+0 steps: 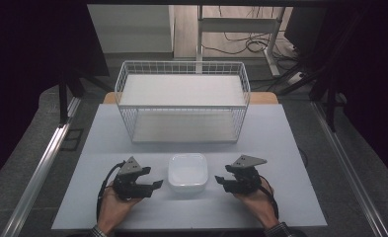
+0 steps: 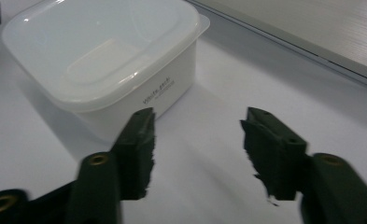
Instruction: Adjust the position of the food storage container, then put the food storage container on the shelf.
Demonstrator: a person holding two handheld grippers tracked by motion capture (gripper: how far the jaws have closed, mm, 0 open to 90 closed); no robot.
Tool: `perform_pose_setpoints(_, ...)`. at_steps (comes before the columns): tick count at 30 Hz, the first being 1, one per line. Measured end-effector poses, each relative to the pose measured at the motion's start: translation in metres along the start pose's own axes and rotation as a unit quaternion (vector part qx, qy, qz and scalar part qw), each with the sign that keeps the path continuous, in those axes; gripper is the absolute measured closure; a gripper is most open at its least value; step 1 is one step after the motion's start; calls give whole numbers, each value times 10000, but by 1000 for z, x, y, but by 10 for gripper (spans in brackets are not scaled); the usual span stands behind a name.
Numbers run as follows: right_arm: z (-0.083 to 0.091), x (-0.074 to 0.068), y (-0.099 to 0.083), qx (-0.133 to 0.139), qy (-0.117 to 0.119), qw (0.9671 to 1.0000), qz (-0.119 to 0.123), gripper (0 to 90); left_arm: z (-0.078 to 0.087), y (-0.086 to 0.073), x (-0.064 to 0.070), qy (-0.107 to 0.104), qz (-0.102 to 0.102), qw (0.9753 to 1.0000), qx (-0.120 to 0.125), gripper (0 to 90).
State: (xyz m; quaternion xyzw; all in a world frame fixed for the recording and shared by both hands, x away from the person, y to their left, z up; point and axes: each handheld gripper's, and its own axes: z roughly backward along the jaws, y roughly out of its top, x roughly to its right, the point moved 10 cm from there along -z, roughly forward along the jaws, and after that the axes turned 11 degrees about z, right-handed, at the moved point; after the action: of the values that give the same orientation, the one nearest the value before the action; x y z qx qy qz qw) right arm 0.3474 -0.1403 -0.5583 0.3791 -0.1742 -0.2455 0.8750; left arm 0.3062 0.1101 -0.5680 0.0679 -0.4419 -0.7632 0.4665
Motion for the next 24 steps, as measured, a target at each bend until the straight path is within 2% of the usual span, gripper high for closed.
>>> perform_pose_setpoints(1, 1, 0, -2, -13, -4, 10000, 20, 319, 1, -2, 1, -24, 27, 10000, 1, 241)
perform_pose_setpoints(3, 5, -1, -7, -30, -49, 10000, 77, 193, 5, -9, 3, -136, 120, 9998, -15, 149)
perform_pose_setpoints(4, 5, -1, -7, -30, -49, 10000, 77, 193, 5, -9, 3, -136, 120, 9998, -15, 118)
perform_pose_setpoints(5, 6, -2, -8, -35, -74, 9999, 82, 156, 6, -13, 3, -154, 148, 9998, -57, 118)
perform_pose_setpoints(6, 6, -4, -10, -52, -21, 9999, 116, 67, 8, -19, 3, -101, 81, 9998, -127, 55)
perform_pose_setpoints(8, 7, -5, -11, -43, 10, 9999, 107, 58, 9, -22, 3, -45, 50, 9999, -151, 46)
perform_pose_setpoints(11, 5, -7, -10, 58, 159, 9999, -2, 27, 11, -27, 4, -73, 5, 9999, -154, 36)
perform_pose_setpoints(15, 4, -5, -12, 4, 125, 9999, -10, 23, 9, -27, 2, -73, -81, 9999, -101, 26)
perform_pose_setpoints(20, 4, -2, -10, 93, 71, 9999, -71, 15, 4, -28, 0, -79, -261, 9996, -117, 14)
perform_pose_setpoints(24, 5, -2, -8, 164, 99, 9998, -92, 0, 3, -26, 0, -124, -299, 9995, -44, 9)
